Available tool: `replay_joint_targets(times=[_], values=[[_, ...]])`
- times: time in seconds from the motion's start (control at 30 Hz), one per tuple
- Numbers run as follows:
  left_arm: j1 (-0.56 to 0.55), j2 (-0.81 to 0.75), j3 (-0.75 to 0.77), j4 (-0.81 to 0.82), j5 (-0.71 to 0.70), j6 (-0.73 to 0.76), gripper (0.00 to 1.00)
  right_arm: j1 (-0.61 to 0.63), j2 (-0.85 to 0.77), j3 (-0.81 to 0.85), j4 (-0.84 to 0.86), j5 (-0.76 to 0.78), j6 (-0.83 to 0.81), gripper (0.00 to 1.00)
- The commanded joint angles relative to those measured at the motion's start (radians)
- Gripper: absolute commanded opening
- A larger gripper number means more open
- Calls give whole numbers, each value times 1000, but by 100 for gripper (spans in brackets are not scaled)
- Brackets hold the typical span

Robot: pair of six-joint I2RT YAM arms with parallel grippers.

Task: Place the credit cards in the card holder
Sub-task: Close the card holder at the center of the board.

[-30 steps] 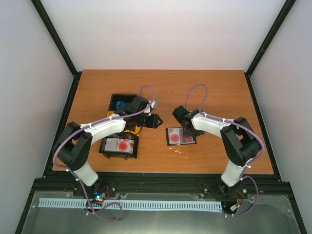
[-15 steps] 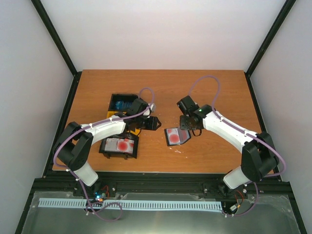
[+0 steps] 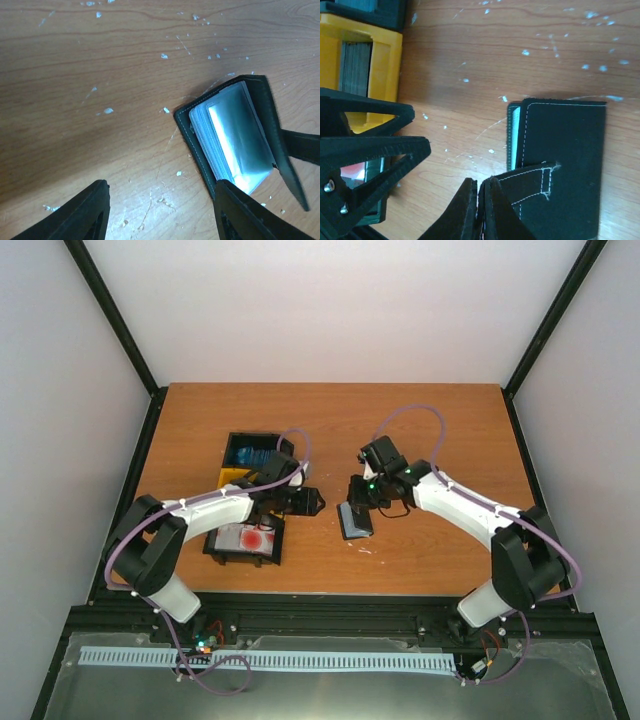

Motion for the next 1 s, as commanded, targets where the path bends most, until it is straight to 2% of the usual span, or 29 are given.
replay_joint_targets(times=[0.0,0.2,0.27,0.3,0.5,0.77,0.87,0.97], values=[[5,-39,-15,51,33,-18,59,3,42,-32,102,-118,8,3],[6,-55,-37,64,20,-33,59,3,85,-37,141,-198,-81,18],[7,-61,-41,64,8,-37,59,2,111,-25,123,-223,-107,28],[7,-64,-41,65,5,-38,59,1,118,-21,110,-221,-111,35],[7,-74,-35,68,-13,-37,59,-4,33,-37,107,-166,-125,57],[7,-88,-27,82,-18,-27,59,-11,-86,-121,197,-204,-116,74],[7,-86,-23,97,31,-1,60,-20,-115,-143,167,-74,-66,74],[5,-75,-26,130,136,52,60,-49,-100,-142,56,87,-7,73]])
